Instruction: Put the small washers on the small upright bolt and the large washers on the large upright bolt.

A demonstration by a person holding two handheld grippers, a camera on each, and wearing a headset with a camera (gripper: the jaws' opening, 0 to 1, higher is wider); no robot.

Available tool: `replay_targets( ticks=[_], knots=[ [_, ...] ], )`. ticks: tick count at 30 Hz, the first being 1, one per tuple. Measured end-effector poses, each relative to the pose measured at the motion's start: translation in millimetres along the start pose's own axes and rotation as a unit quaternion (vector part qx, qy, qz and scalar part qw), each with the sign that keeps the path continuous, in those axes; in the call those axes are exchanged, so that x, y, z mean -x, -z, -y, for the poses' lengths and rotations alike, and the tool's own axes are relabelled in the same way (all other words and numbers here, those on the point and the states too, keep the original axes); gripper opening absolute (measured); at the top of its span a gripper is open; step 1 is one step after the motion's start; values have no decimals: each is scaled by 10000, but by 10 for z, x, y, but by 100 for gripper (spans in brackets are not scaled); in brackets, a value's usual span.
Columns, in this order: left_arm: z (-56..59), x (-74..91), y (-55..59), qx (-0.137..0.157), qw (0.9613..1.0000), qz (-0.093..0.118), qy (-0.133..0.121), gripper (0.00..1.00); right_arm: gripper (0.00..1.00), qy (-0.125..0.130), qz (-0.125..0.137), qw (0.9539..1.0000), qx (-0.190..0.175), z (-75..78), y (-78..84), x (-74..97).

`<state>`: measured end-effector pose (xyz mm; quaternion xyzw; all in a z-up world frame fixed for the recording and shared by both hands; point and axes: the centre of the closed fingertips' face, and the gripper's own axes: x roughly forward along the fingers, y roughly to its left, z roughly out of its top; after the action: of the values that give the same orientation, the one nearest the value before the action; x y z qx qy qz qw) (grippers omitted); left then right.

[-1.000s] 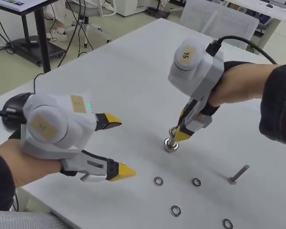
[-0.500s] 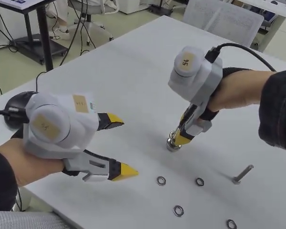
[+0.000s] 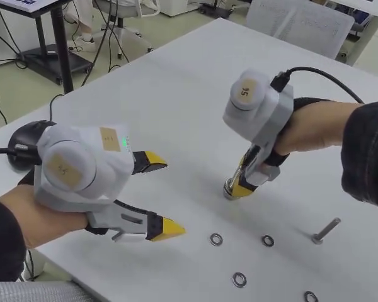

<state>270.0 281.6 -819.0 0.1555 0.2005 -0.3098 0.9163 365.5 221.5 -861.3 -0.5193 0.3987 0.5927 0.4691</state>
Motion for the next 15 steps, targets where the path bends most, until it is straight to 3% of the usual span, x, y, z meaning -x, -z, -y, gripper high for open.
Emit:
replay_targets(
  ticks=[15],
  knots=[
    [-21,-17,-19,-18,10000,-11,12,62,25,-5,5,10000,-12,-14,6,8]
  ],
)
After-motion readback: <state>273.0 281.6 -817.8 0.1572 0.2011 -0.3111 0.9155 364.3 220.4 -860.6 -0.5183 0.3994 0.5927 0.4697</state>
